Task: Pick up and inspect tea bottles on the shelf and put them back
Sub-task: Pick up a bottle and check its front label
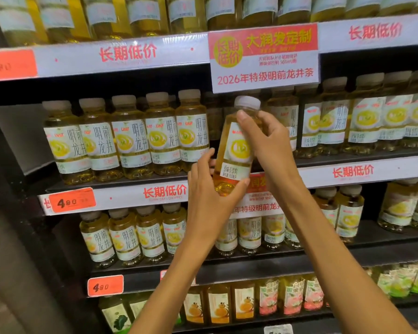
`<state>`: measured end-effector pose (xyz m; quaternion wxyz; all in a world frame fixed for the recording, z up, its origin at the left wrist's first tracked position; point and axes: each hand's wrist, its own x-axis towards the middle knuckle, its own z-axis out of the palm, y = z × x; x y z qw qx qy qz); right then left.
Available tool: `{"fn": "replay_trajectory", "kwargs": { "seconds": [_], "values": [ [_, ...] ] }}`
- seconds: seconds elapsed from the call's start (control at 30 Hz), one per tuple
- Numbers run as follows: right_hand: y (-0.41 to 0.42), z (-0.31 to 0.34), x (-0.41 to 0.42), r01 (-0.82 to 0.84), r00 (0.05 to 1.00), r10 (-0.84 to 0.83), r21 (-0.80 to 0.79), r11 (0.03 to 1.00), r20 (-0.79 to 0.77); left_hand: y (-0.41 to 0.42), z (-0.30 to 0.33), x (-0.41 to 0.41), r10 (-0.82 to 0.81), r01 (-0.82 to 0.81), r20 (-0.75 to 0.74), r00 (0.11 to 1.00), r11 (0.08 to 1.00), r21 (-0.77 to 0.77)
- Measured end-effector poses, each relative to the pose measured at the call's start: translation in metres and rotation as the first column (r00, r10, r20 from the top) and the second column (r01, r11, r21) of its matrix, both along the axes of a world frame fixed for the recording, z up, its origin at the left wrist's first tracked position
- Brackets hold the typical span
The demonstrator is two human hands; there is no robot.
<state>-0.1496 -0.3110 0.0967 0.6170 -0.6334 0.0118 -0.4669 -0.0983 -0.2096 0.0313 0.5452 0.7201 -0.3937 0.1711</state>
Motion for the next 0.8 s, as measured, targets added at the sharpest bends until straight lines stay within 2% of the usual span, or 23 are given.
{"fn": "replay_trajectory", "kwargs": {
  "seconds": [0.1, 0.3, 0.47, 0.57, 0.67, 0.8],
  "values": [
    [-0.004, 0.004, 0.013, 0.041, 0.999, -0.041, 0.019, 0.999, -0.013, -0.008, 0.006, 0.0, 0.049, -0.044, 0.052, 0.997, 0.994, -0.101],
    [-0.012, 0.013, 0.027, 0.1, 0.994, -0.097, 0.06, 0.993, -0.05, -0.018, 0.012, 0.001, 0.059, -0.055, 0.013, 0.998, 0.978, -0.201],
    [-0.011, 0.016, 0.029, 0.133, 0.985, -0.139, -0.057, 0.989, -0.098, -0.024, 0.012, 0.004, 0.08, -0.077, 0.009, 0.997, 0.973, -0.216],
    [-0.011, 0.012, 0.023, 0.138, 0.976, -0.167, -0.195, 0.971, -0.138, -0.026, 0.007, 0.005, 0.082, -0.077, 0.011, 0.997, 0.969, -0.236],
    [-0.012, 0.004, 0.018, 0.108, 0.983, -0.149, -0.313, 0.944, -0.111, -0.027, 0.004, 0.003, 0.091, -0.08, 0.033, 0.995, 0.967, -0.243],
    [-0.014, 0.004, 0.015, 0.116, 0.986, -0.152, -0.354, 0.928, -0.075, -0.03, 0.006, 0.002, 0.107, -0.093, 0.046, 0.993, 0.968, -0.234]
  ]
}}
